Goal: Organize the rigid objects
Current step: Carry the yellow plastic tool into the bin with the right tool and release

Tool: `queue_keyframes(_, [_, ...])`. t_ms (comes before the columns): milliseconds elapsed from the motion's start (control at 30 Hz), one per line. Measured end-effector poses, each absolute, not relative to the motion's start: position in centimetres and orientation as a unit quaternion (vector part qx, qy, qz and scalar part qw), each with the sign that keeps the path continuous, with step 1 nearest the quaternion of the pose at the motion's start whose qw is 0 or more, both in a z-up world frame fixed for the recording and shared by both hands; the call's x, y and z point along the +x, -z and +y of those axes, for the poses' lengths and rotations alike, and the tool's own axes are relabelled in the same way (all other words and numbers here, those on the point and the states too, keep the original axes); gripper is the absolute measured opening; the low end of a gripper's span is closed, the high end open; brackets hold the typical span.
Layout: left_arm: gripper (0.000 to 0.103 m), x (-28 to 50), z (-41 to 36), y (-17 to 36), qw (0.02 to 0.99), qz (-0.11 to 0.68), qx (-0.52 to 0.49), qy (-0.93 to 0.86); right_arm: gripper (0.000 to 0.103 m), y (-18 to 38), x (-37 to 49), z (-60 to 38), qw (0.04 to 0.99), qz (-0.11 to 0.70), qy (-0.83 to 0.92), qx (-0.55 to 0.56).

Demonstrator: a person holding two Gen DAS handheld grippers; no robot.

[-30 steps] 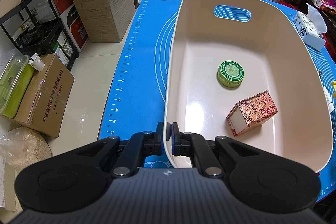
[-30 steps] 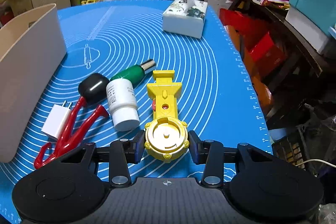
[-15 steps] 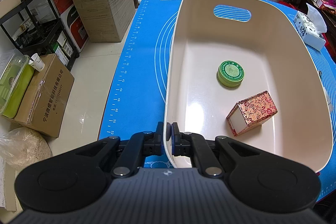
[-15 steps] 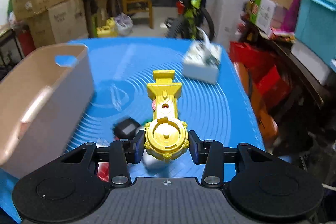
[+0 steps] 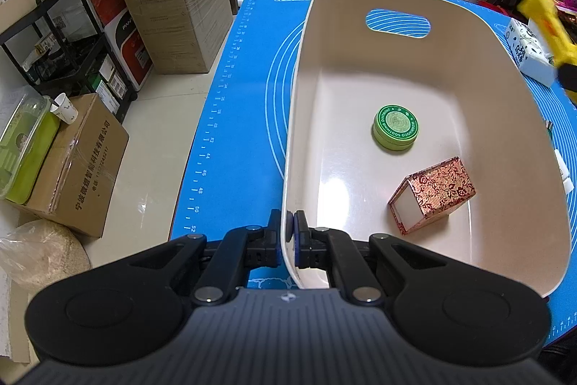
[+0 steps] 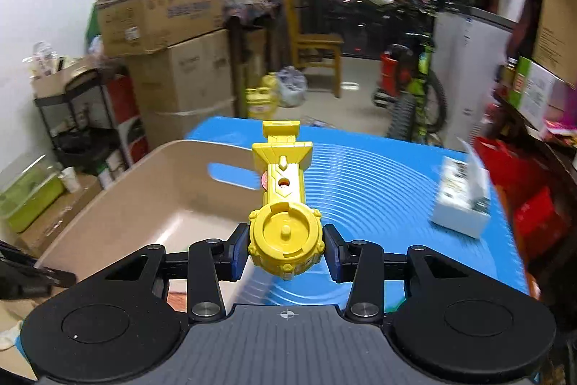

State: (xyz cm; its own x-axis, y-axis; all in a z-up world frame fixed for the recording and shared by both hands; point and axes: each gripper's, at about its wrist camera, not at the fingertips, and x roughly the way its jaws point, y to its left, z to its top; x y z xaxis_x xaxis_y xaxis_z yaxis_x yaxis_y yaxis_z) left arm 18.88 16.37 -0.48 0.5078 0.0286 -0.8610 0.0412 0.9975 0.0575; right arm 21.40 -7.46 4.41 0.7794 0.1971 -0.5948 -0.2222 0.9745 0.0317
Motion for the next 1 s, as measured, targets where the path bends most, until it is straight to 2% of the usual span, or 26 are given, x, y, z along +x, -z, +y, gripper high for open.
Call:
queue_keyframes(467, [0.008, 18.9, 16.4, 0.4, 0.867, 0.498, 0.033, 0.005, 0.049, -0.8, 22.7, 3.6, 0.903, 0.372, -0.197, -0.091])
queue_keyframes(733, [0.008, 18.9, 16.3, 0.4, 0.867, 0.498, 0.033, 0.005, 0.049, 1.4, 22.8, 5.9, 0.877, 0.416, -0.2, -0.135])
queue_keyframes(1000, [0.008, 18.9, 16.4, 0.4, 0.866, 0.498, 0.033, 0.005, 0.048, 1.7, 22.7, 6.1, 0.871, 0.423, -0.205, -0.144])
